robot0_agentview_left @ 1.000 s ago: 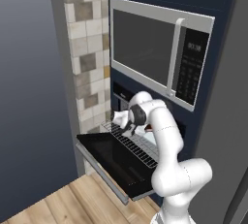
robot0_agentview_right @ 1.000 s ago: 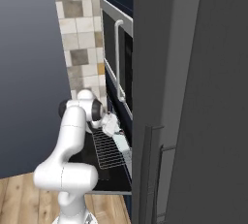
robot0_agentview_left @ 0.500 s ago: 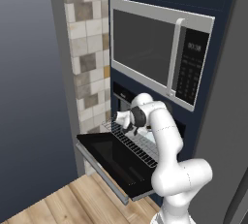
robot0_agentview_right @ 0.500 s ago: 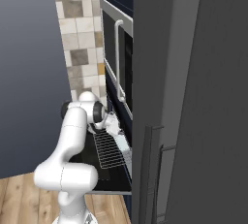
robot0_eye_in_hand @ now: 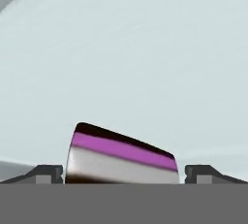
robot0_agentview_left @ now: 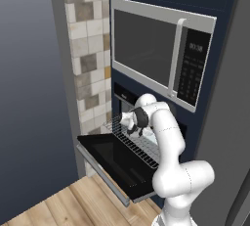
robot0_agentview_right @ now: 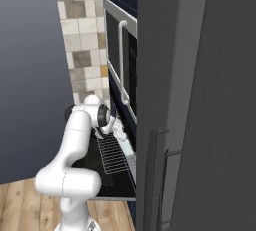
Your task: Take the baked cake out of the oven and place it on the plate for cooling. Then close the oven door.
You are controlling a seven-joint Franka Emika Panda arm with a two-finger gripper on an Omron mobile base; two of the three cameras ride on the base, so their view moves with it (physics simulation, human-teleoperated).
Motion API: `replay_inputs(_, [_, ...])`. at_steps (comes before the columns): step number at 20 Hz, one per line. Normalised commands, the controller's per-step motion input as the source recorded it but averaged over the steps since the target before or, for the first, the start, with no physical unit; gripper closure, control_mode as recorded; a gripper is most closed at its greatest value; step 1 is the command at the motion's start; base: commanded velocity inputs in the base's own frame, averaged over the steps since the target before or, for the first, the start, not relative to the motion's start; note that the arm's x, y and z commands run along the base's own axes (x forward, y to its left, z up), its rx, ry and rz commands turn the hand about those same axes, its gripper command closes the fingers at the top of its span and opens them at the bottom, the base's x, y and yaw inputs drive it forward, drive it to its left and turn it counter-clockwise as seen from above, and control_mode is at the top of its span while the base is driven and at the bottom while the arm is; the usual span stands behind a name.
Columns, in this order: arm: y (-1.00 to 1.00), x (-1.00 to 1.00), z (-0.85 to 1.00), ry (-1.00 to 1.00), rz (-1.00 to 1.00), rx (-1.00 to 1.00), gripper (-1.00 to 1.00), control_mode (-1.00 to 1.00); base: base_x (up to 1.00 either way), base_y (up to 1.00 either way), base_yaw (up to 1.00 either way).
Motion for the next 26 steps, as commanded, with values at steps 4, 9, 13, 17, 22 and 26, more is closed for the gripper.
replay_inputs(4, [-0.08, 0.00, -0.16, 0.04, 0.05, 0.00, -1.00, -1.00, 0.00, 0.00, 0.00])
replay_inputs(9, [0.00, 0.00, -0.30, 0.10, 0.09, 0.00, 1.00, -1.00, 0.00, 0.00, 0.00])
replay_inputs(13, [0.00, 0.00, -0.05, 0.04, 0.08, 0.00, 1.00, -1.00, 0.00, 0.00, 0.00])
replay_inputs(17, [0.04, -0.11, 0.03, 0.00, 0.08, 0.00, 1.00, -1.00, 0.00, 0.00, 0.00])
replay_inputs(22, [0.25, -0.10, 0.12, 0.00, 0.09, 0.00, 1.00, -1.00, 0.00, 0.00, 0.00])
replay_inputs(26, [0.24, -0.10, 0.19, 0.00, 0.09, 0.00, 1.00, -1.00, 0.00, 0.00, 0.00])
